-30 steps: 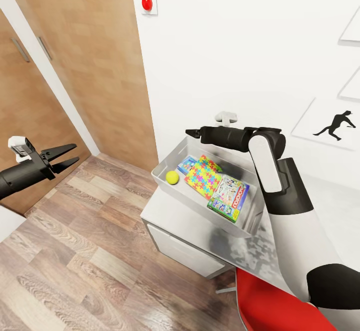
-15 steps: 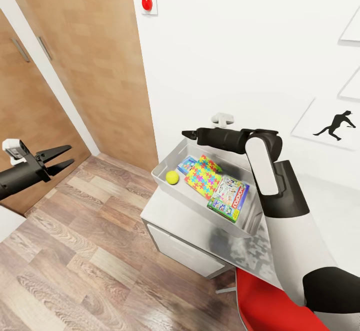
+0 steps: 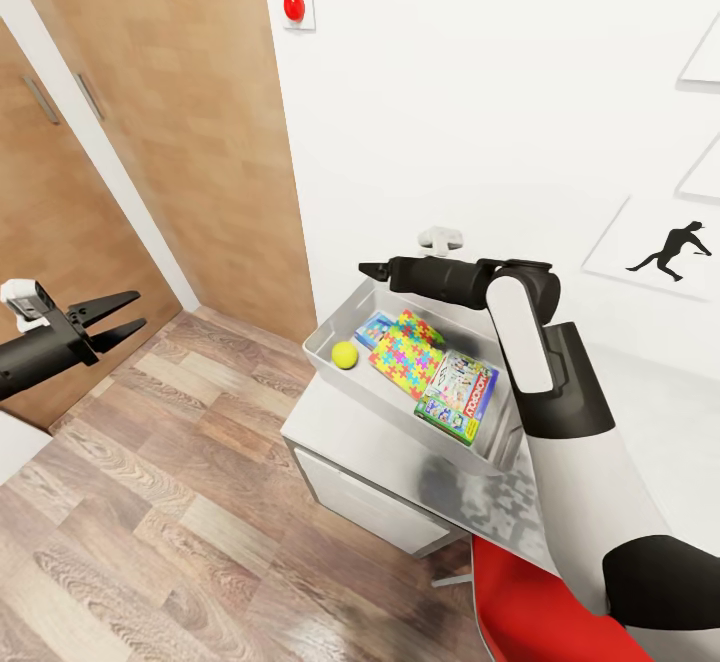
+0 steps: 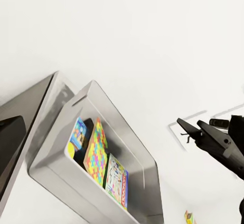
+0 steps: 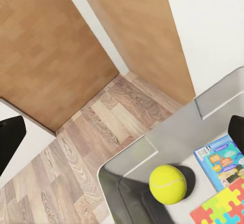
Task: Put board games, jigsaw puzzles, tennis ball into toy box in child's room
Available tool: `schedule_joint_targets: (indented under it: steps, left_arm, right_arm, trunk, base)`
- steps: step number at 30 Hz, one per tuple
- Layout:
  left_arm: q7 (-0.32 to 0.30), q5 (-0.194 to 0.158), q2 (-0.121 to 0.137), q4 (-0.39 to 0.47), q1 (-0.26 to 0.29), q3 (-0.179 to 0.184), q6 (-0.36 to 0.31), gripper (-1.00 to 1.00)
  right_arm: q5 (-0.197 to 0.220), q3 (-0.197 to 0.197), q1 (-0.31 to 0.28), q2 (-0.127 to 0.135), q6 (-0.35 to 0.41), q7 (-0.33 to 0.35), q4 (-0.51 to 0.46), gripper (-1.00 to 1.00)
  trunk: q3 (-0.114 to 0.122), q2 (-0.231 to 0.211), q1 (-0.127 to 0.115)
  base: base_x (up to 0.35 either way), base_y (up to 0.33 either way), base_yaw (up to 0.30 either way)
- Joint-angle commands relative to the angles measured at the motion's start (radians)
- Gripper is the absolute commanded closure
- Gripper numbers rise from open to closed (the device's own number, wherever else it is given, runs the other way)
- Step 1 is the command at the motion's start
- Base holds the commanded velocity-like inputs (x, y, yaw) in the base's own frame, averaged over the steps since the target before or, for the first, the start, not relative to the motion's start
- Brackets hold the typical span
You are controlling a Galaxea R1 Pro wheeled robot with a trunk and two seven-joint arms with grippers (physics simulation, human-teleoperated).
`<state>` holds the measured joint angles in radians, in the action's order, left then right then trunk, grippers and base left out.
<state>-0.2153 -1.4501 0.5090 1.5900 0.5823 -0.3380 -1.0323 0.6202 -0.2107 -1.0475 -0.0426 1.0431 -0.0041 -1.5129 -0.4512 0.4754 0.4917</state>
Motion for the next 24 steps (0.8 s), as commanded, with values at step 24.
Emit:
schedule_joint_targets:
  steps: [24]
  left_arm:
    - [-0.01,0.009,0.0,0.0,0.0,0.002,-0.003,-1.0]
  right_arm:
    - [0.0,0.0,-0.002,-0.002,0.004,-0.002,-0.027,-1.0]
  trunk:
    - [-0.001,0.001,0.0]
  base:
    - [-0.004,0.0,0.0]
